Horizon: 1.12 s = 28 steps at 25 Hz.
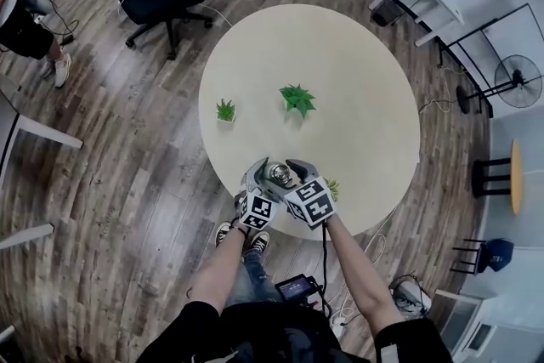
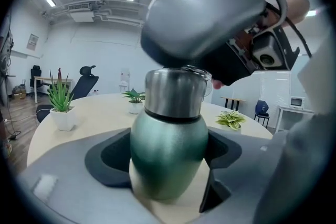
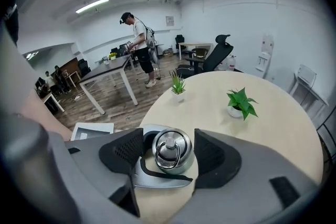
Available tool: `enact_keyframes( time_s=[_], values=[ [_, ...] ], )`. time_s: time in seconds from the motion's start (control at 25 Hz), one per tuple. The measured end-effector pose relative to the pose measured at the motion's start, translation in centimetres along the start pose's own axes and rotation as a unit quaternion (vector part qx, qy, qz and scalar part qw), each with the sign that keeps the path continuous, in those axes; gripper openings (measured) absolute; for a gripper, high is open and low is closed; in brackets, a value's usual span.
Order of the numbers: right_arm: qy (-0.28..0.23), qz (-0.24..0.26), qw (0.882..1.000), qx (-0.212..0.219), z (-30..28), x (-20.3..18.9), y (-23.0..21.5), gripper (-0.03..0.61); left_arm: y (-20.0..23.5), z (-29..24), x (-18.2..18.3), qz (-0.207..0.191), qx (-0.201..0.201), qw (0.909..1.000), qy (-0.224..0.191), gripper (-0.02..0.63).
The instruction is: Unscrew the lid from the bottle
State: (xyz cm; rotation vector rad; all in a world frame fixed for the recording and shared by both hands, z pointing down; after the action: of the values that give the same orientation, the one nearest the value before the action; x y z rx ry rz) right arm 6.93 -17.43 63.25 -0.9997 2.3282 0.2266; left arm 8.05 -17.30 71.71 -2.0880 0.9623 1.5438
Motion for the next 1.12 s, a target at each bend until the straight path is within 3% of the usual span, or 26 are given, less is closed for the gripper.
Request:
enact_keyframes(
  time_s=[0.08, 0.24, 0.36, 0.56, 0.68, 0.76, 0.92, 1.04, 1.12],
  values=[
    [0.004, 0.006, 1.0, -0.008, -0.41, -0.25, -0.22, 0.244, 0.08, 0.0, 0.05, 0.0, -0.006, 1.0, -0.001, 0.39],
    [-0.019, 0.015, 1.0, 0.007, -0.4, -0.13, -0.52, 0.241, 0.24, -0.08, 0.08, 0.004, -0.021, 0.9998, -0.004, 0.39],
    [-0.025, 0.068, 0.996, 0.053, -0.2, -0.25, -0.42, 0.238, 0.15, -0.02, 0.05, -0.005, -0.041, 0.9991, -0.002, 0.39],
    [-0.002, 0.206, 0.969, 0.138, -0.23, -0.61, 0.05, 0.238, -0.07, 0.05, -0.04, -0.047, -0.109, 0.9928, 0.011, 0.39],
    [0.012, 0.246, 0.955, 0.167, -0.24, -0.59, 0.2, 0.239, -0.19, 0.08, -0.13, -0.062, -0.146, 0.9871, 0.023, 0.39],
    [0.004, 0.222, 0.964, 0.149, -0.23, -0.49, 0.05, 0.244, -0.12, 0.02, -0.01, -0.069, -0.153, 0.9854, 0.028, 0.388],
    [-0.036, 0.074, 0.996, 0.033, 0.0, -0.61, -0.41, 0.29, -0.04, 0.11, 0.06, -0.053, -0.114, 0.9918, 0.02, 0.389],
    [-0.052, -0.029, 0.998, -0.028, 0.07, -0.95, -0.48, 0.264, -0.14, 0.01, -0.07, -0.035, -0.079, 0.9962, 0.015, 0.39],
    [-0.059, -0.062, 0.995, -0.043, -0.07, -1.1, -0.46, 0.242, -0.1, -0.09, -0.12, -0.028, -0.07, 0.9971, 0.014, 0.39]
  ],
)
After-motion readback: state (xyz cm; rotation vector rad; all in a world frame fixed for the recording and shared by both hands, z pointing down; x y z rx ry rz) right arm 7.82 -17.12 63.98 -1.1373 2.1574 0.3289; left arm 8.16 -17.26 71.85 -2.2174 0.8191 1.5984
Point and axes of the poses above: the fingertips, and each gripper's own axes: z backward along the fingers, y to its left, x out of its top, the point moved 3 cm from there along z, backward along the fingers, and after that the axes turned 3 degrees about y, right-handed, at the moved point
